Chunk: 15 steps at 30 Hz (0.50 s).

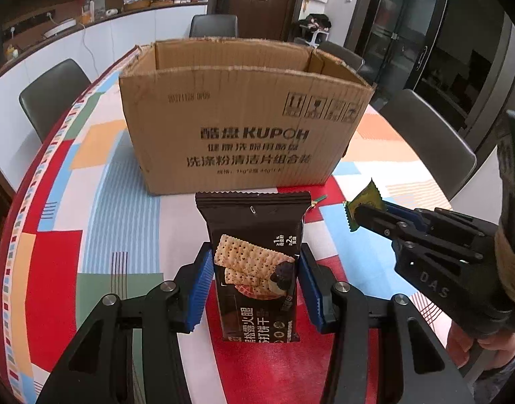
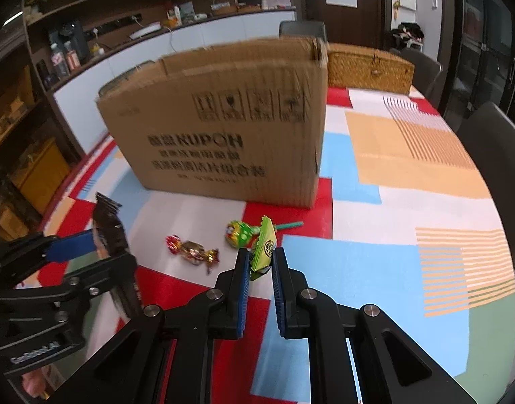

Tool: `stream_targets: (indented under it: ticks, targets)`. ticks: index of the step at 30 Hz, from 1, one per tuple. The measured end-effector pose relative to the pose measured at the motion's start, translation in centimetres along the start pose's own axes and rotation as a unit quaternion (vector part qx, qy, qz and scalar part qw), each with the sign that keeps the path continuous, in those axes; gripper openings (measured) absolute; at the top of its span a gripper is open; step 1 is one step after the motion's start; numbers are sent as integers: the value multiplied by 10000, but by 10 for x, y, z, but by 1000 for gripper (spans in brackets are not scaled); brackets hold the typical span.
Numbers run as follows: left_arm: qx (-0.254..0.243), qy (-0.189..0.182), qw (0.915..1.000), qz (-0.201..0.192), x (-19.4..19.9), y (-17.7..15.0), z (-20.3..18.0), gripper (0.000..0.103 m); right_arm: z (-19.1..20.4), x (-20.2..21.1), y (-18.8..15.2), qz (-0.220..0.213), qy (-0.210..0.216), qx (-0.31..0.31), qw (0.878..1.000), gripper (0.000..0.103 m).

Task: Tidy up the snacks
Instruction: 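Carry both snacks into the box and open both tools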

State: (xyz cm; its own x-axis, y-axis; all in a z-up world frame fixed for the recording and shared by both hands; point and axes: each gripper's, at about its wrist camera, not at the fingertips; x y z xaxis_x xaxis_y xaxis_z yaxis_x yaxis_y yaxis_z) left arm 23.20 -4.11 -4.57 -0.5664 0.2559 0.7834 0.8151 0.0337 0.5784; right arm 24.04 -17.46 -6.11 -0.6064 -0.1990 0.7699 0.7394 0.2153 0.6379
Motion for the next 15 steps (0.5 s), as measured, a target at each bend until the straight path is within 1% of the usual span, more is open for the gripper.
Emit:
stream_targets:
  ticks: [11, 15]
  targets:
    - [-40, -147, 9983, -557, 42, 15, -3, 48, 9, 45, 29, -695, 72, 158, 9974, 14]
    - [-50, -175, 9971, -744, 56, 23, -4, 48, 10, 55, 40, -929, 60, 204, 9954, 14]
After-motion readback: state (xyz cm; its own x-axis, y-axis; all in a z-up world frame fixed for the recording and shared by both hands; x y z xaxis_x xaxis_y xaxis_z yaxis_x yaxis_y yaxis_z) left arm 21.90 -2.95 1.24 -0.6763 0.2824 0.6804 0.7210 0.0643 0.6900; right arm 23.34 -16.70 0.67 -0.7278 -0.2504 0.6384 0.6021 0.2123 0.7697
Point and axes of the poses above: each gripper's, at about its wrist camera, not at the fingertips, and x roughly against the way its jaws point, z to its left, y to its top, and after that the axes turned 8 degrees about x, right-handed
